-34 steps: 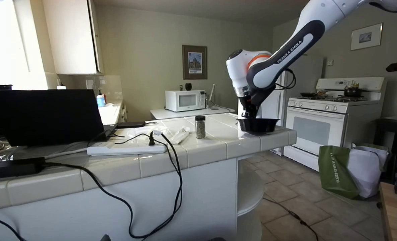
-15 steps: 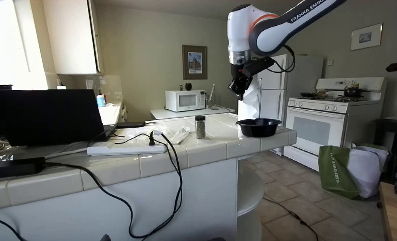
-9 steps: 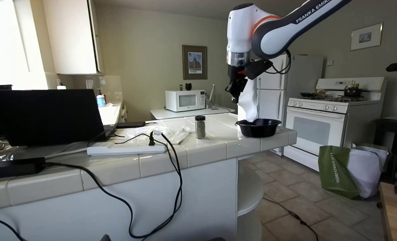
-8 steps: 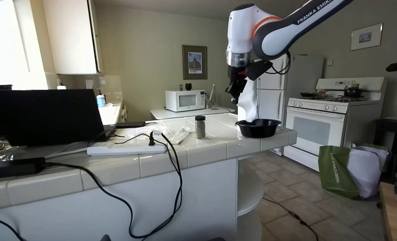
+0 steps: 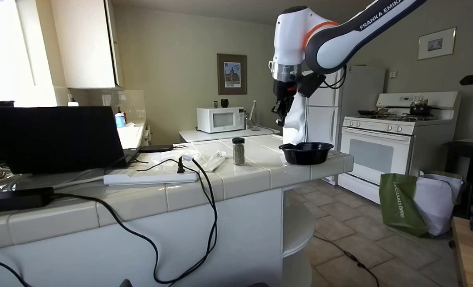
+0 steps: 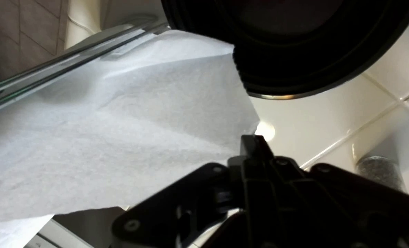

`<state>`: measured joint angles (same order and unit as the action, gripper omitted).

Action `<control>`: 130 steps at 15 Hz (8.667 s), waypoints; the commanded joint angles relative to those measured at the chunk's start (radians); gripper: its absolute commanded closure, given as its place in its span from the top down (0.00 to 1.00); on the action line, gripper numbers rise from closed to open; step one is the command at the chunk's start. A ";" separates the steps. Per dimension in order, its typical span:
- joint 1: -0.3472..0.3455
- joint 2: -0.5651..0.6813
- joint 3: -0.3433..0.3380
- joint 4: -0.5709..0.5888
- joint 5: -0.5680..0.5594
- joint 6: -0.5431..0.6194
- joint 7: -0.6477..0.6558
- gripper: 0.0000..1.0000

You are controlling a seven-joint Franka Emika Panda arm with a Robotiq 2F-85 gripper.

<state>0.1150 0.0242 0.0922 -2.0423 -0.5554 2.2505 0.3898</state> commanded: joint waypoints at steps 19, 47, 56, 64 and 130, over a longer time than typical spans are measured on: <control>-0.068 -0.141 -0.041 0.123 0.176 -0.139 0.160 0.00; -0.044 -0.298 0.082 -0.200 0.189 -0.047 -0.137 0.00; -0.022 -0.170 0.113 -0.171 0.159 -0.063 -0.141 0.00; -0.007 -0.096 0.104 -0.139 0.138 -0.067 -0.155 0.00; -0.212 0.133 -0.211 -0.005 0.183 -0.099 0.295 0.00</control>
<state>-0.1142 0.1155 -0.1013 -2.0647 -0.3568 2.1342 0.6545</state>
